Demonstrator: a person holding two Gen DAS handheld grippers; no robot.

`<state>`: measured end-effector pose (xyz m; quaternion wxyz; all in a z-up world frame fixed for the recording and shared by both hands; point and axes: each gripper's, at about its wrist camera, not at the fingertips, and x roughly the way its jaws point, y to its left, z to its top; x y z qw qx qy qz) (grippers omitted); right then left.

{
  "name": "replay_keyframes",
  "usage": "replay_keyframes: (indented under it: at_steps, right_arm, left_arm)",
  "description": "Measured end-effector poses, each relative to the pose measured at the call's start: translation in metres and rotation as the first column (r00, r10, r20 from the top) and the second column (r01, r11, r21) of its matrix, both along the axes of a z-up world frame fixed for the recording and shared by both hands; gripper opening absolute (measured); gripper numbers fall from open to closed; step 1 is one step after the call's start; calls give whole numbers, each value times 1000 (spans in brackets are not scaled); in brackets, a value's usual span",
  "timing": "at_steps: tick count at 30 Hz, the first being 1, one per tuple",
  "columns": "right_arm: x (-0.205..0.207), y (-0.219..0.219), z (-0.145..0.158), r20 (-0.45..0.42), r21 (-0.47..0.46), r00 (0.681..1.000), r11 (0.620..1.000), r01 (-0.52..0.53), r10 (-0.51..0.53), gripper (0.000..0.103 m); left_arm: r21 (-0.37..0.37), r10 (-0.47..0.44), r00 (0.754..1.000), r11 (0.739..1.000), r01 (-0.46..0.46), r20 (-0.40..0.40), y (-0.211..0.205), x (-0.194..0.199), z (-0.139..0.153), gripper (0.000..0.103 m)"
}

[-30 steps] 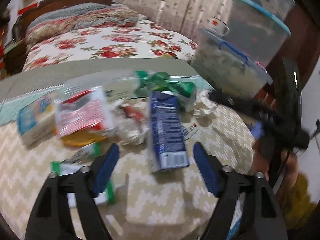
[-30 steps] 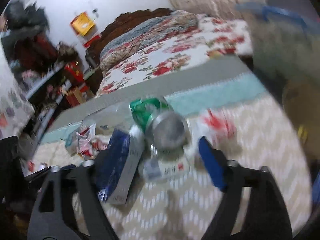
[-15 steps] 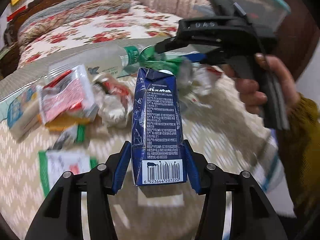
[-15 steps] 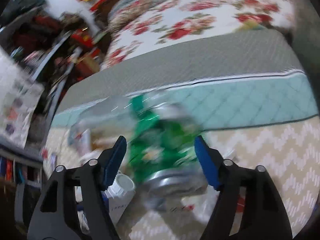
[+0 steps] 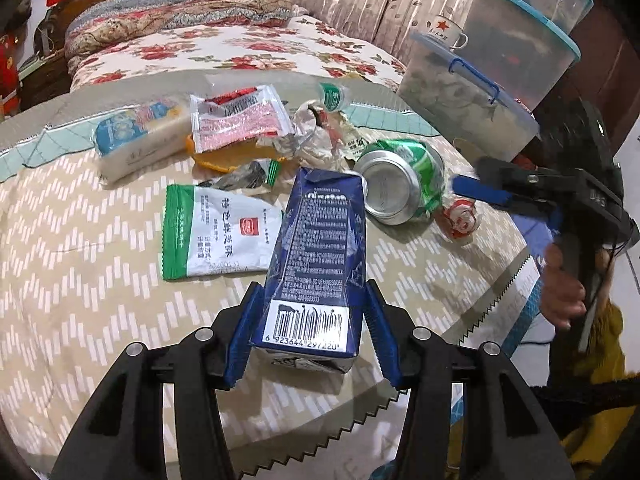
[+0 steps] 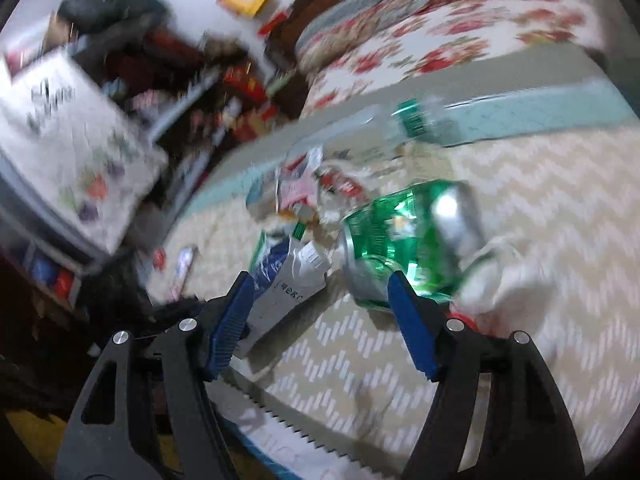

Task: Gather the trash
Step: 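Grasp the blue milk carton with the left tool while the right approaches the green can, then close the right tool on the crushed green can and lift it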

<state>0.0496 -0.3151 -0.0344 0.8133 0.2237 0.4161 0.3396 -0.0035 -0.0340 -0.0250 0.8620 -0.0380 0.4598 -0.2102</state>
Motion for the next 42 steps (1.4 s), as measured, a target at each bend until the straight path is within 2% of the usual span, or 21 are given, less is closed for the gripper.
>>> replay_keyframes:
  at_steps: [2,6,9,13,18,22,23,24,29,33,39,42]
  right_arm:
    - [-11,-23,-1,-2,59,998,996,64,-64,71]
    - [-16,-47,-1,-13,99,989,984,147,-147,69]
    - [-24,-65,0,-1,125,978,970,207,-208,64]
    - [-38,-78,2,21,113,964,959,262,-266,56]
    - [-38,-60,-14,-20,88,981,977,192,-191,46]
    - [-31,-34,-34,-79,82,986,984,156,-150,45]
    - [-28,-31,-39,-97,86,983,983,164,-156,45]
    - [-24,-29,-47,-128,103,977,978,184,-170,45]
    - [-9,-23,-62,-182,120,946,948,294,-270,47]
    - [8,-17,-71,-236,158,924,927,340,-299,45]
    - [21,-10,-70,-248,232,923,907,350,-293,46]
    - [16,-9,-56,-170,231,935,909,346,-312,46]
  left_arm:
    - [5,-1,1000,1000,1,5,-4,0,1,60]
    - [15,-16,1000,1000,16,14,-12,2,2,60]
    - [36,-40,999,999,39,29,-22,2,1,60]
    - [75,-55,997,996,51,46,-29,0,0,61]
    - [90,-51,998,995,49,27,-32,3,-7,60]
    - [107,-51,998,993,48,29,-35,3,-9,58]
    - [110,-45,999,993,42,28,-34,3,-9,52]
    - [109,-40,999,993,37,23,-32,4,-10,51]
    - [95,-38,999,995,35,32,-28,4,-11,49]
    - [91,-51,998,995,48,36,-28,2,-11,49]
    - [68,-61,998,996,59,28,-22,2,-11,50]
    - [32,-54,998,998,54,14,-15,5,-12,50]
